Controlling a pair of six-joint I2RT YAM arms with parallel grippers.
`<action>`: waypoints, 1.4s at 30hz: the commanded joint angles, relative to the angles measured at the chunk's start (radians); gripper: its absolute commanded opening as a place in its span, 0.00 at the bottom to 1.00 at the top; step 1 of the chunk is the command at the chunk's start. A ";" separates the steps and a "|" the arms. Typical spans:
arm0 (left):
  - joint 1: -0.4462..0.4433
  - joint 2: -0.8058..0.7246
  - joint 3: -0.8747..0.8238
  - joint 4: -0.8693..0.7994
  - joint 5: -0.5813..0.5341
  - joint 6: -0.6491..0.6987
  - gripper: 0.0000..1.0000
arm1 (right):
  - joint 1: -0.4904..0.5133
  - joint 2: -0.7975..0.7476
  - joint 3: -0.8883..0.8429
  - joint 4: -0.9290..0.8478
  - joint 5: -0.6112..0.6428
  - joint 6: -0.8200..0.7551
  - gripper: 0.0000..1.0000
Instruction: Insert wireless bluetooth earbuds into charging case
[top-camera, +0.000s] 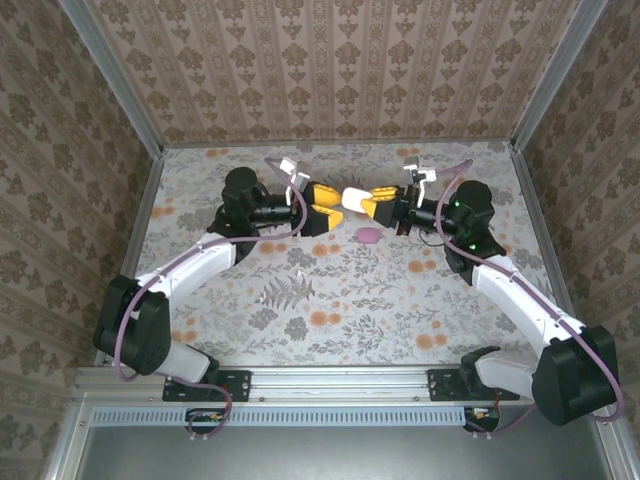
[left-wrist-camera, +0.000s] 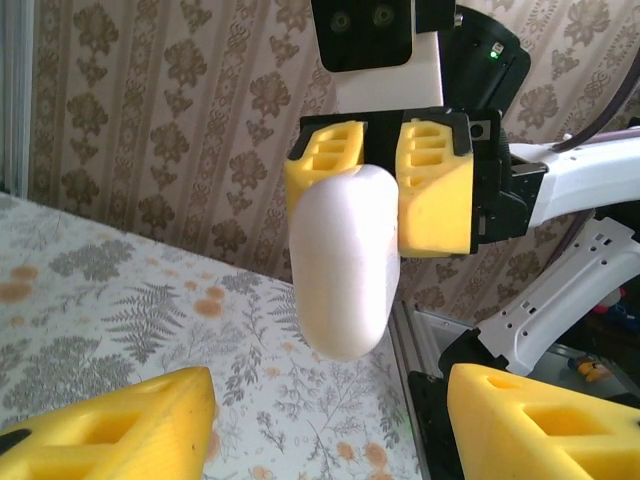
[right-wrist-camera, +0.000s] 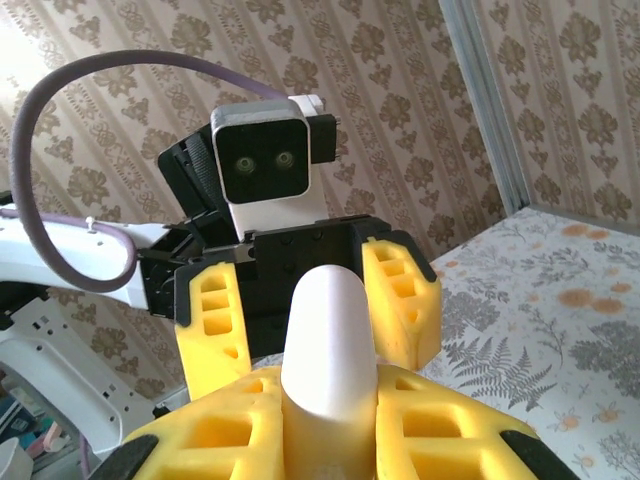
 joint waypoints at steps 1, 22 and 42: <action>-0.008 -0.011 0.016 0.073 0.029 0.025 0.63 | 0.010 -0.024 0.000 0.040 -0.044 -0.049 0.20; -0.038 0.022 0.079 0.034 0.130 0.020 0.43 | 0.041 -0.009 0.002 0.093 -0.035 -0.045 0.21; -0.044 0.026 0.108 -0.012 0.131 0.009 0.34 | 0.053 0.002 0.005 0.088 -0.015 -0.058 0.22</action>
